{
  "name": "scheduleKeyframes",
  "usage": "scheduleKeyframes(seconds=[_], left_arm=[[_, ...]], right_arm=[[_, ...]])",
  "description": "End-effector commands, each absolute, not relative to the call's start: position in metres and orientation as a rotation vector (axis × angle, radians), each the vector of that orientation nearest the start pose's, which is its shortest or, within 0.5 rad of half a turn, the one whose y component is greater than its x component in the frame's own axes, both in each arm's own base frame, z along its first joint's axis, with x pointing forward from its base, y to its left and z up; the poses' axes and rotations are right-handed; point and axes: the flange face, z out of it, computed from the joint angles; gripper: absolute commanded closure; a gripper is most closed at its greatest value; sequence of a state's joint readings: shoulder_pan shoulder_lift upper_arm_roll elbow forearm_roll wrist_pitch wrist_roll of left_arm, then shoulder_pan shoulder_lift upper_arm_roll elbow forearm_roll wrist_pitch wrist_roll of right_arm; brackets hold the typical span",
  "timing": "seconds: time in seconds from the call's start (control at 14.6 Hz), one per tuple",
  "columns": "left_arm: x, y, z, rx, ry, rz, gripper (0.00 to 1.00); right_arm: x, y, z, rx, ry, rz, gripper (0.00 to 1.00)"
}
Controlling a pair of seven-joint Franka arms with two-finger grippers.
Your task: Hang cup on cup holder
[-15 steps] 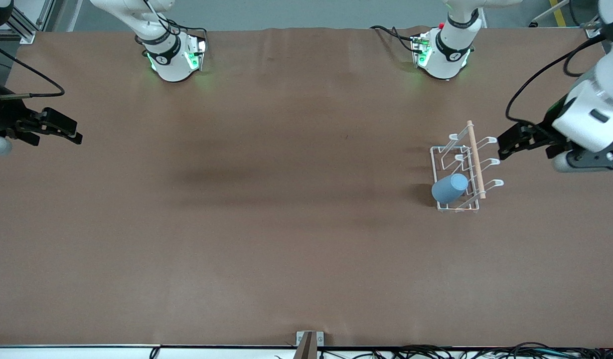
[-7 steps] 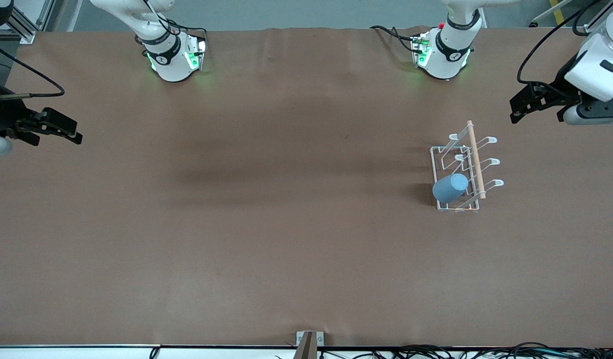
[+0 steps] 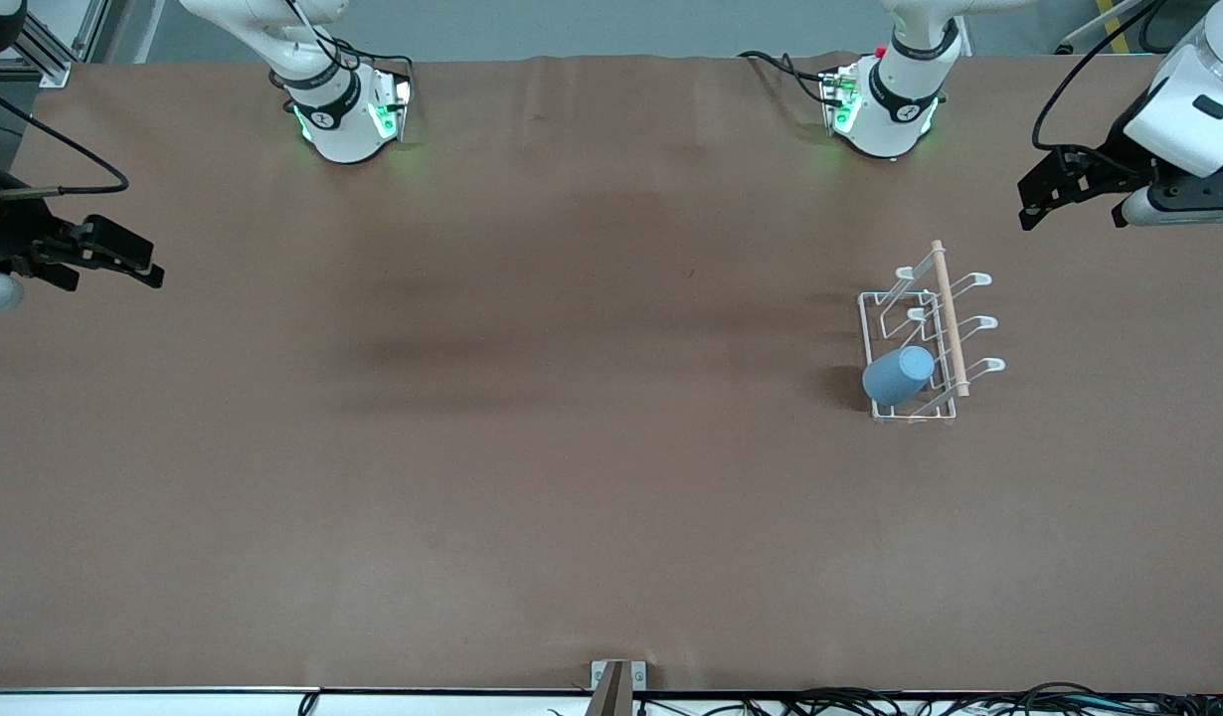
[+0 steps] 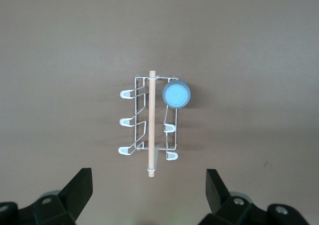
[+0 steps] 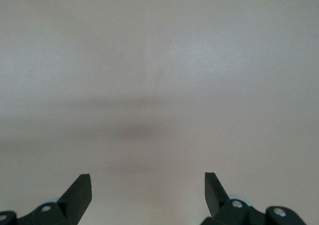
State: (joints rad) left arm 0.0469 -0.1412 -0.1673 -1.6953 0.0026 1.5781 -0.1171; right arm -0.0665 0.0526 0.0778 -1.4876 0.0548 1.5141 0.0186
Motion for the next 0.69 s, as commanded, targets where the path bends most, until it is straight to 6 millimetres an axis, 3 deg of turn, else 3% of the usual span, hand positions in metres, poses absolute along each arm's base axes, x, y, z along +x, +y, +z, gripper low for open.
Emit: scheduleKeyframes(seconds=[0.0,0.34,0.62], left_arm=[[0.5183,-0.0704,0.6436,-3.146,0.034,0.017,0.0],[0.5178,-0.0767,0.6448,-3.152,0.052,0.016,0.0],[0.5187,-0.0705,0.6448,-3.146,0.032,0.015,0.0]], right_arm=[[0.5635,0.0096,0.6311,-3.095,0.025,0.042,0.0],[0.5635,0.0096,0.6311,-3.095,0.025,0.042,0.0],[0.5635,0.0098,0.6311,-3.093,0.025,0.042,0.0]])
